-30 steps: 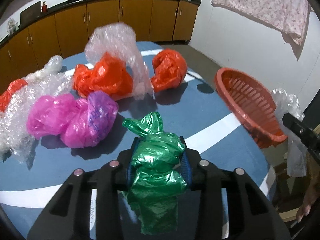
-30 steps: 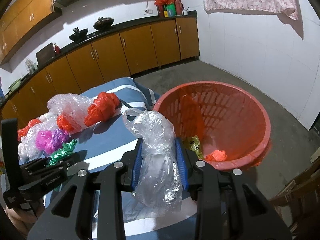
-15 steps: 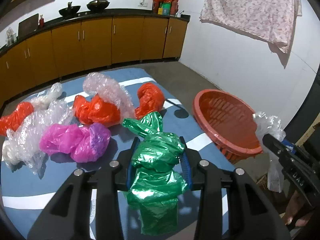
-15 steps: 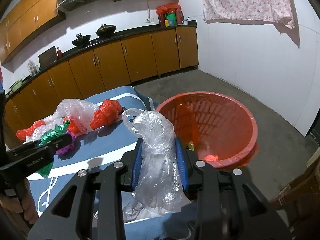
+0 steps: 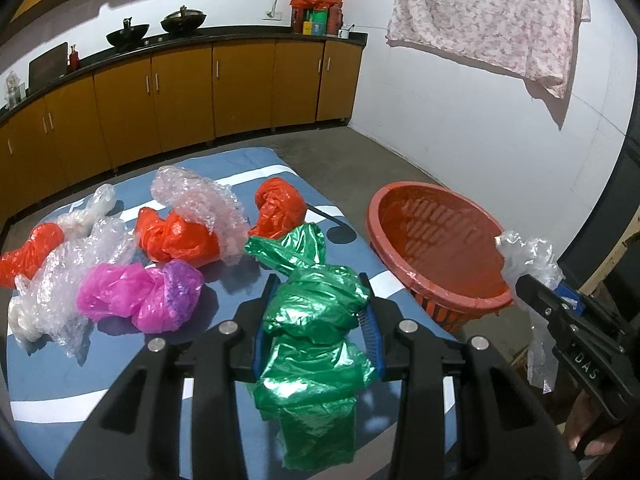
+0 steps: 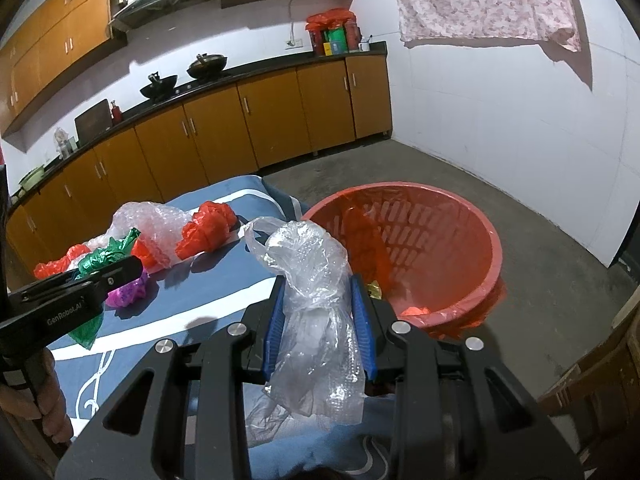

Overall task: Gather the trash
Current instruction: 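Carry both bags over the orange basket and open both tools to drop them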

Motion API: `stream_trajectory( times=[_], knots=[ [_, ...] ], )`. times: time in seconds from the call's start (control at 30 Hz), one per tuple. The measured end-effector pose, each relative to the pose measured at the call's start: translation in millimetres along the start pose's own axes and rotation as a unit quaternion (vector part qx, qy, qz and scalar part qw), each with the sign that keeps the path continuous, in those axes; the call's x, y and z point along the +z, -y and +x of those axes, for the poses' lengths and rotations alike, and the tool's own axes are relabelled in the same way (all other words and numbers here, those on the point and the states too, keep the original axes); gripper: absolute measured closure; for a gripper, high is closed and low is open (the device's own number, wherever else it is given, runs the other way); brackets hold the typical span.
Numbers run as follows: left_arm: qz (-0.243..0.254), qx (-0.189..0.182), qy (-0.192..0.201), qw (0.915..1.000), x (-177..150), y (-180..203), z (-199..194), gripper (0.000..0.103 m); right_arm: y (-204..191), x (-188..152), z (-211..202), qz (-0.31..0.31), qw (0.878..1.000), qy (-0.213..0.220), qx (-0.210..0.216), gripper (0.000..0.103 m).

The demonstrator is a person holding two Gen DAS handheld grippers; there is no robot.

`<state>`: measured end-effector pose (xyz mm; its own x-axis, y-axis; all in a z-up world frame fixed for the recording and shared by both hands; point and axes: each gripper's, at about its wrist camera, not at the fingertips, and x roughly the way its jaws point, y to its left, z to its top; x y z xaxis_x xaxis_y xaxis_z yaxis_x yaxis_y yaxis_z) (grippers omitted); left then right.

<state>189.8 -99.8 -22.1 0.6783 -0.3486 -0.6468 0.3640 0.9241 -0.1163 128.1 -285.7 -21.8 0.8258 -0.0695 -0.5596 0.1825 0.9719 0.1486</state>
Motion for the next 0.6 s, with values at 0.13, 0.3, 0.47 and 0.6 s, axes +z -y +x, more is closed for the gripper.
stream_trajectory(
  times=[0.13,0.3,0.47,0.6],
  knots=[
    [0.004,-0.003,-0.001,1.0000,1.1,7.1,1.9,0.065,4.6,-0.5,0.9,0.006,1.000,0.001,-0.003,0.070],
    [0.011,-0.012,-0.002,0.9999,1.7,14.2,8.0,0.065,10.7,-0.7,1.8,0.012,1.000,0.004,-0.012,0.070],
    [0.021,-0.032,0.002,0.9992,7.0,30.2,16.4,0.065,26.2,6.2,2.8,0.023,0.999,0.015,-0.032,0.070],
    [0.030,-0.055,0.004,0.9980,14.0,45.1,27.2,0.065,39.6,15.0,6.5,0.033,0.998,0.024,-0.049,0.070]
  ],
)
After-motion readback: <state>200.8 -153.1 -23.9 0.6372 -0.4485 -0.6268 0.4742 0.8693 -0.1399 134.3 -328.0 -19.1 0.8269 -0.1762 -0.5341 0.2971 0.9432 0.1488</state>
